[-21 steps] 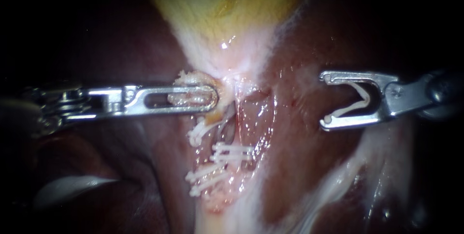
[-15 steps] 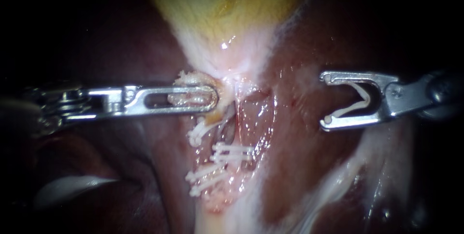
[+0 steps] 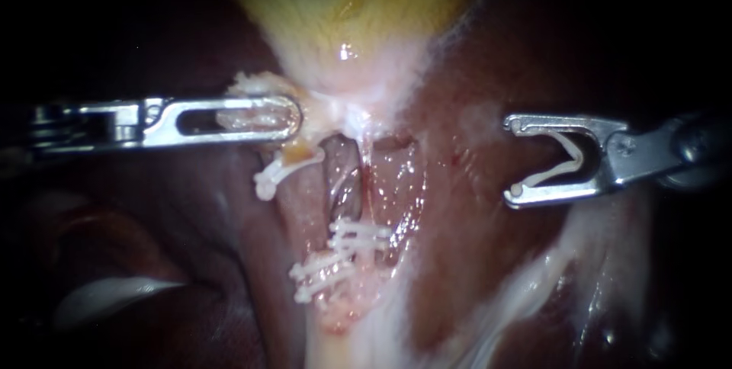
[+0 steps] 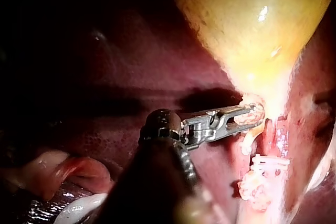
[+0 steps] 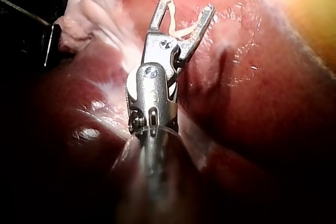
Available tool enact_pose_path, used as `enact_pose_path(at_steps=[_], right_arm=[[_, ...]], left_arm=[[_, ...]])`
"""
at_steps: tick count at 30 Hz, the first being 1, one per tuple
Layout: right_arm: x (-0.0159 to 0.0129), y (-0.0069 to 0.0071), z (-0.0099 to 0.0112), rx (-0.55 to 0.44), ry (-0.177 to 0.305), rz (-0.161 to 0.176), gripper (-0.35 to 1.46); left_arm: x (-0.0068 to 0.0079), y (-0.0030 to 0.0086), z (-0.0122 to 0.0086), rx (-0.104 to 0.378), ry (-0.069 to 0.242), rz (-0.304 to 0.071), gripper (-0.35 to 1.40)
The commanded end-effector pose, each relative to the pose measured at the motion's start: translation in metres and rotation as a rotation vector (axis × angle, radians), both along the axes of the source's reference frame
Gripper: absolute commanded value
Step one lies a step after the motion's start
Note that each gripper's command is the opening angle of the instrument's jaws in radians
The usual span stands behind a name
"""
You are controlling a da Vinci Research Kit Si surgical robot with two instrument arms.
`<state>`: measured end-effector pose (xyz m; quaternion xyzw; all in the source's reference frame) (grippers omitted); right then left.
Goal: Clipping third clip right tube
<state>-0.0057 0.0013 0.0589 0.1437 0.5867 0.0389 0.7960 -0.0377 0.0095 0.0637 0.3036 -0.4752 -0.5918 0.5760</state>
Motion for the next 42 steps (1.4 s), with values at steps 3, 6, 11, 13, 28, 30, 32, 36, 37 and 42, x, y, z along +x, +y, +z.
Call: enact_pose_path(at_steps=[3, 6, 11, 13, 28, 30, 32, 36, 37, 42], right_arm=[[0.0001, -0.0001, 0.0, 0.005, -0.001, 0.002, 0.5], [0.0002, -0.0001, -0.0001, 0.01, -0.002, 0.004, 0.5], [0.0005, -0.0003, 0.0, 0.015, -0.003, 0.007, 0.5], [0.0006, -0.0003, -0.0001, 0.026, -0.005, 0.011, 0.5], [0.0024, -0.0012, 0.0002, 0.148, -0.018, 0.043, 0.5], [0.003, -0.0015, 0.0005, 0.193, -0.021, 0.052, 0.5], [0.0037, -0.0019, 0.0008, 0.225, -0.024, 0.06, 0.5], [0.0055, -0.0025, 0.0019, 0.327, -0.04, 0.092, 0.5], [0.0059, -0.0026, 0.0022, 0.348, -0.043, 0.098, 0.5], [0.0083, -0.0025, 0.0042, 0.418, -0.061, 0.135, 0.5]], left_arm=[[0.0006, 0.0004, -0.0004, -0.006, 0.002, -0.007, -0.35], [0.0009, 0.0006, -0.0004, -0.005, 0.005, -0.011, -0.35], [0.0014, 0.0009, 0.0001, -0.006, 0.009, -0.014, -0.35], [0.0016, 0.001, 0.0003, -0.006, 0.009, -0.014, -0.35], [0.0018, 0.0009, 0.0002, -0.006, 0.014, -0.02, -0.35], [0.0018, 0.0009, -0.0001, -0.005, 0.014, -0.02, -0.35], [0.0018, 0.0009, -0.0003, -0.006, 0.013, -0.023, -0.35], [0.0016, 0.0007, -0.0007, -0.006, 0.017, -0.027, -0.35], [0.0016, 0.0006, -0.0008, -0.007, 0.015, -0.03, -0.35], [0.0013, 0.0003, -0.0016, -0.01, 0.009, -0.025, -0.35]])
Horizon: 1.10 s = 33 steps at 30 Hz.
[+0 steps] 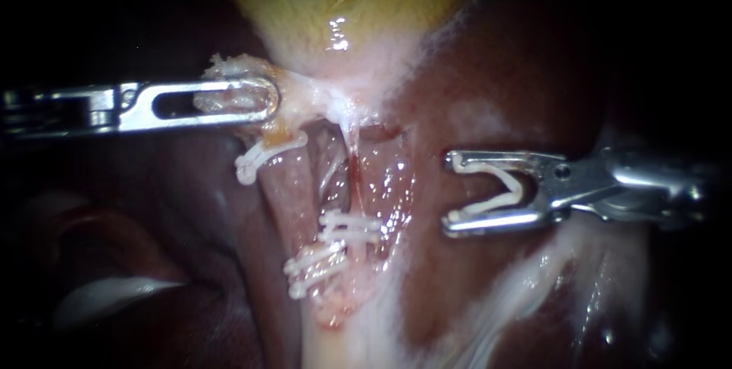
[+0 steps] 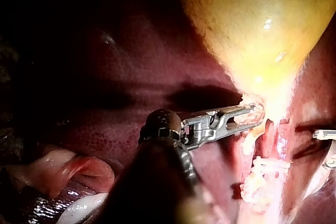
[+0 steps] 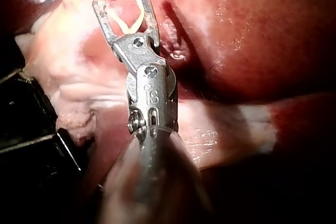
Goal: Clipping third clip right tube
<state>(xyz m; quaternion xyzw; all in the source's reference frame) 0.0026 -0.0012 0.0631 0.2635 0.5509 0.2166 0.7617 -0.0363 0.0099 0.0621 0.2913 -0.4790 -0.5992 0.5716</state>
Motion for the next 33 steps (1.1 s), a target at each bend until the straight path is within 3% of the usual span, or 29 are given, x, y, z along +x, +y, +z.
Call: enact_pose_path(at_steps=[1, 10, 17, 23, 33], right_arm=[[0.0004, 0.0001, 0.0004, 0.007, -0.004, 0.003, 0.5], [0.0048, 0.0009, 0.0049, 0.077, -0.027, 0.046, 0.5], [0.008, -0.0007, 0.008, 0.123, -0.017, 0.047, 0.5], [0.0097, -0.0011, 0.0086, 0.146, -0.004, 0.028, 0.49], [0.0102, -0.0009, 0.0086, 0.183, 0.038, 0.042, 0.49]], left_arm=[[-0.0001, -0.0001, -0.0002, -0.001, 0.0, 0.002, -0.35], [-0.0006, -0.0006, -0.0015, -0.004, -0.011, 0.008, -0.35], [-0.0006, -0.0007, -0.0016, -0.004, -0.013, 0.01, -0.35], [-0.0007, -0.0007, -0.0016, -0.003, -0.015, 0.012, -0.35], [-0.0007, -0.0007, -0.0016, -0.004, -0.015, 0.012, -0.35]])
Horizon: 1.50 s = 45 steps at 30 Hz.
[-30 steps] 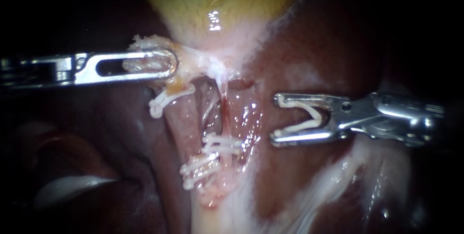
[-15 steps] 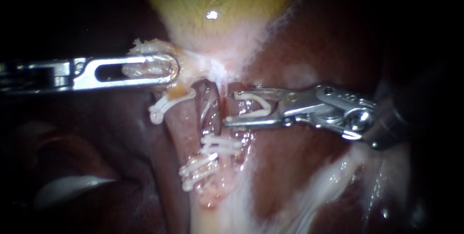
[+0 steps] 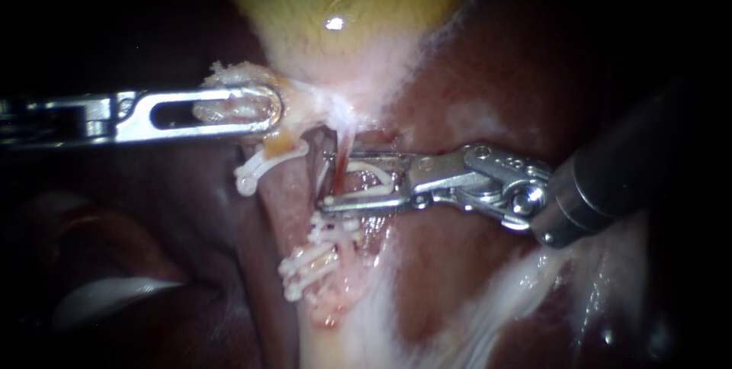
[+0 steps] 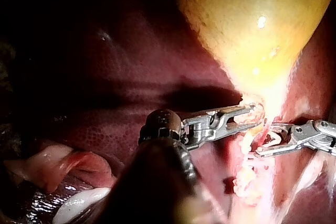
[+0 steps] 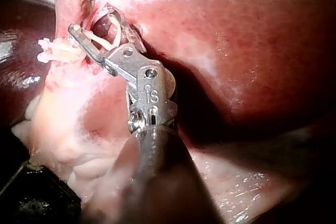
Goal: Clipping third clip right tube
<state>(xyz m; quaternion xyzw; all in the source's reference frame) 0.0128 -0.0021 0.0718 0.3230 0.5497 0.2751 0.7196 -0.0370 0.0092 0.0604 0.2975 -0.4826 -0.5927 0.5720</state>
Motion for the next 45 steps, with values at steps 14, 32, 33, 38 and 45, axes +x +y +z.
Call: enact_pose_path(at_steps=[14, 32, 33, 38, 45], right_arm=[[0.0005, 0.0, -0.0002, 0.071, 0.109, -0.014, 0.47], [-0.0001, 0.0011, -0.0018, 0.108, 0.198, 0.023, 0.48], [-0.0002, 0.0012, -0.0021, 0.11, 0.203, 0.022, 0.48], [-0.0003, 0.0017, -0.0036, 0.128, 0.248, 0.028, 0.47], [-0.0002, 0.0018, -0.0044, 0.146, 0.275, 0.023, 0.46]], left_arm=[[0.0, 0.0, 0.0001, 0.0, 0.0, 0.001, -0.35], [0.0002, 0.0001, 0.0002, 0.0, -0.001, 0.002, -0.35], [0.0003, 0.0001, 0.0002, 0.0, -0.002, 0.002, -0.35], [0.0004, 0.0002, 0.0005, 0.0, -0.002, 0.003, -0.35], [0.0004, 0.0002, 0.0006, 0.0, -0.002, 0.004, -0.35]])
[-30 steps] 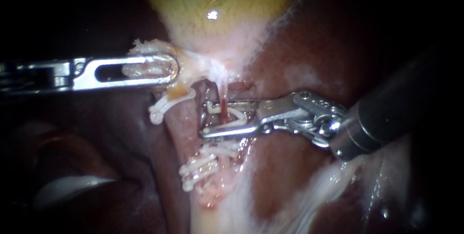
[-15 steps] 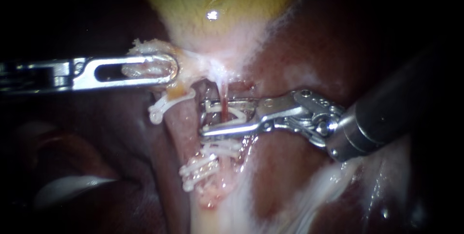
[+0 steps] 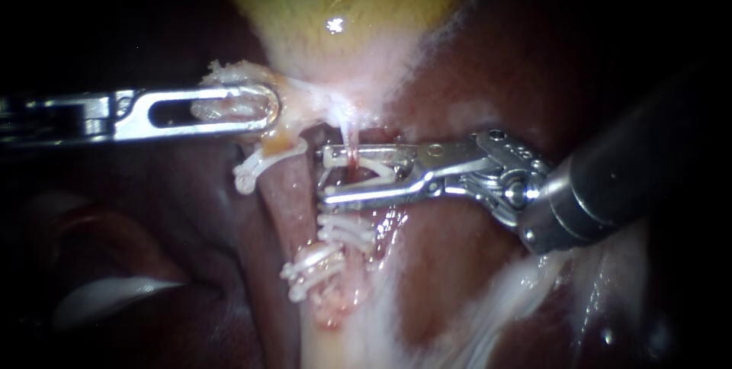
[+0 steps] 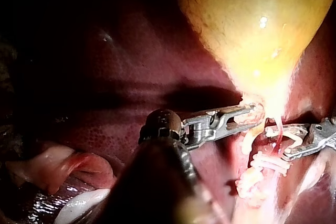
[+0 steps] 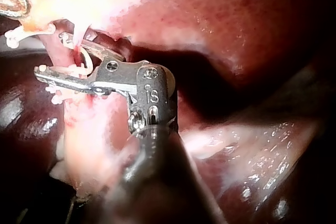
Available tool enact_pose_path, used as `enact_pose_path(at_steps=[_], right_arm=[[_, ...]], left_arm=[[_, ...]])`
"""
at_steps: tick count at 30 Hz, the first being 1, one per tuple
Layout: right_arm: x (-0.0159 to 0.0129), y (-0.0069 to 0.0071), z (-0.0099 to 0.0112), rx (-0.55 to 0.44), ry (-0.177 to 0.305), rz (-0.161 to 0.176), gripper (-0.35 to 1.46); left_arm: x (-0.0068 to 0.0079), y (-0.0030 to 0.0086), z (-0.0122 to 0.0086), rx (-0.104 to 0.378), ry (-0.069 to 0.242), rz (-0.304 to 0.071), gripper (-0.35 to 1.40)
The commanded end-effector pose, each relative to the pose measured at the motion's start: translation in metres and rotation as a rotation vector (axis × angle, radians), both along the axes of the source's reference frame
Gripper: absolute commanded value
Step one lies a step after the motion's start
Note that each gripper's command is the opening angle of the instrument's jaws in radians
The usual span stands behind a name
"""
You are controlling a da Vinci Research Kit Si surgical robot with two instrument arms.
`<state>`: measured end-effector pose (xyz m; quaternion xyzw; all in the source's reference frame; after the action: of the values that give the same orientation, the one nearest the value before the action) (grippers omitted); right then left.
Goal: Clipping third clip right tube
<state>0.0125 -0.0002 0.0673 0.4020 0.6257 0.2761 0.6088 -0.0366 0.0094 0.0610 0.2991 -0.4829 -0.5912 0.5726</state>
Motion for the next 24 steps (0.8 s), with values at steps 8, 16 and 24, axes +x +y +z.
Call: enact_pose_path(at_steps=[8, 16, 24], right_arm=[[0.0, 0.0001, 0.0001, 0.029, -0.015, 0.009, 0.39], [-0.0004, 0.0001, 0.0001, 0.098, -0.046, 0.029, -0.28], [-0.0011, 0.0001, 0.0002, 0.097, -0.108, 0.054, -0.35]], left_arm=[[0.0, 0.0, 0.0, 0.0, 0.0, 0.0, -0.35], [0.0, 0.0, 0.0001, 0.0, 0.0, 0.0, -0.35], [0.0, 0.0, 0.0001, -0.001, 0.0, 0.0, -0.35]])
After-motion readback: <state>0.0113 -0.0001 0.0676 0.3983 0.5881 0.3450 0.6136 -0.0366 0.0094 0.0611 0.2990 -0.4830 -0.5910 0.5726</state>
